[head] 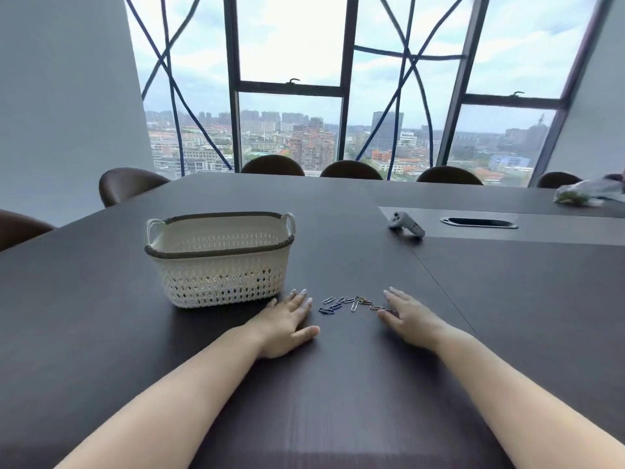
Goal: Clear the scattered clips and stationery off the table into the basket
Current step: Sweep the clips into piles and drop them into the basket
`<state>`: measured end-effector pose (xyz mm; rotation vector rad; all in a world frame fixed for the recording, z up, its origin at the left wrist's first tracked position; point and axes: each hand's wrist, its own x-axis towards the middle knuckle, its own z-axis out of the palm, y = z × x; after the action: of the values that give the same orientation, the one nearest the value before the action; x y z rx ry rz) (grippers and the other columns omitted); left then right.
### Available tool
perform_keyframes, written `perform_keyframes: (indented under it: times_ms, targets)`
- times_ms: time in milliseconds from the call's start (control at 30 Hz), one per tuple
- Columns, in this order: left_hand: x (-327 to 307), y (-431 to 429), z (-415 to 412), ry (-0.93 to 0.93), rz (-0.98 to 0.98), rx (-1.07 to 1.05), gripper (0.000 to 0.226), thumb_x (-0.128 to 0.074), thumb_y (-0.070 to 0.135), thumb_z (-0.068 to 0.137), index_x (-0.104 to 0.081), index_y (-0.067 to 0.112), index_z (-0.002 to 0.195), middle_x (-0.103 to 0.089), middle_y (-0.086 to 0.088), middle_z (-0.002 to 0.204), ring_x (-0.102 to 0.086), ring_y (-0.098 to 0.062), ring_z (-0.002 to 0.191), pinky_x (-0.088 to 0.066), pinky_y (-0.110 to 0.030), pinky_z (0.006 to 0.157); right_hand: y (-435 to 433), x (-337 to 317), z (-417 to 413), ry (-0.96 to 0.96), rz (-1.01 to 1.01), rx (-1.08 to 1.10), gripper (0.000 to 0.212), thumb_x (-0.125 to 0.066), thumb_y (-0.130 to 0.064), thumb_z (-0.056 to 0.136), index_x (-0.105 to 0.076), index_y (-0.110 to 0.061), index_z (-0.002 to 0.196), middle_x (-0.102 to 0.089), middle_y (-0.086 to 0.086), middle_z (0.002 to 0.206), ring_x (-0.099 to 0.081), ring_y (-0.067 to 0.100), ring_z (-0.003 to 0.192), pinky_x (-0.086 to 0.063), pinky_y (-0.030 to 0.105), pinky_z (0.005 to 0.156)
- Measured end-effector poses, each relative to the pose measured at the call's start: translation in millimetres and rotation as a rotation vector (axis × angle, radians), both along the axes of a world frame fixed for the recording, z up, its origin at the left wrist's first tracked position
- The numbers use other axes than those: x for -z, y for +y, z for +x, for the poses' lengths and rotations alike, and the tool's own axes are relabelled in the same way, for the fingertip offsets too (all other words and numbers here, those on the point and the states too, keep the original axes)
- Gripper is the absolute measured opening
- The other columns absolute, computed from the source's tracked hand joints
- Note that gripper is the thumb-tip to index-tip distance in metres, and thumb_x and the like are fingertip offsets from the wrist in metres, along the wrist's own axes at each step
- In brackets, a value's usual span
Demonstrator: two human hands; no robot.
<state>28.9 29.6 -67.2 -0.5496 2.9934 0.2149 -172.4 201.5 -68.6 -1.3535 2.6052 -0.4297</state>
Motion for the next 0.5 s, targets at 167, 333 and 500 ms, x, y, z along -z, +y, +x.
perform_keyframes:
  times_ms: [167, 333, 500]
  targets:
    - [-4.1, 0.6, -24.5, -0.068, -0.004, 0.019, 0.072, -0.025, 0.054, 0.095, 0.006, 0.016, 0.148, 0.013, 0.002, 0.157, 0.013, -0.013, 0.144, 0.003, -0.040, 0.118, -6.0, 3.9, 9.6, 0.071, 0.191, -0.057, 0.065, -0.025, -0.046, 0.097, 0.000, -0.014, 0.149, 0.007, 0.002, 0.158, 0.007, 0.013, 0.146, 0.004, 0.035, 0.119]
    - [-4.4, 3.3, -58.0, -0.045, 0.028, 0.078, 0.062, -0.024, 0.048, 0.097, -0.002, 0.022, 0.149, 0.006, 0.006, 0.158, 0.010, -0.011, 0.145, 0.003, -0.039, 0.118, -24.9, -3.7, 8.9, 0.060, 0.183, -0.165, 0.062, -0.029, -0.043, 0.098, -0.004, -0.017, 0.149, 0.004, -0.001, 0.159, 0.007, 0.011, 0.146, 0.003, 0.035, 0.118]
    - [-0.3, -11.5, -60.9, 0.134, 0.052, 0.137, 0.047, -0.034, 0.034, 0.099, -0.031, 0.019, 0.144, -0.023, 0.004, 0.155, -0.015, -0.013, 0.144, -0.013, -0.032, 0.119, -33.6, -5.0, -3.8, 0.003, -0.017, -0.258, 0.058, -0.040, -0.037, 0.097, -0.019, -0.021, 0.148, -0.010, -0.007, 0.158, -0.004, 0.005, 0.145, -0.004, 0.025, 0.119]
